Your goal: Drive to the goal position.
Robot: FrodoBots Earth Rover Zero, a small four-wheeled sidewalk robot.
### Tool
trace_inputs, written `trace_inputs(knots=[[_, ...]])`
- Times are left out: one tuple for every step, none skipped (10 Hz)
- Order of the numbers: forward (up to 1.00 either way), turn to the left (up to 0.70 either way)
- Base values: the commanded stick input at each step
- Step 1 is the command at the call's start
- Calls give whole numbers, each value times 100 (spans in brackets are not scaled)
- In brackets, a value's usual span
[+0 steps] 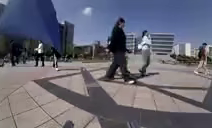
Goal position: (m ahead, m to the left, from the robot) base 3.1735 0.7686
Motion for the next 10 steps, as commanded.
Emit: trace_inputs(knots=[[0,0],[0,0],[0,0],[0,0],[0,0],[0,0],[29,0],[64,0],[100,0],[16,0]])
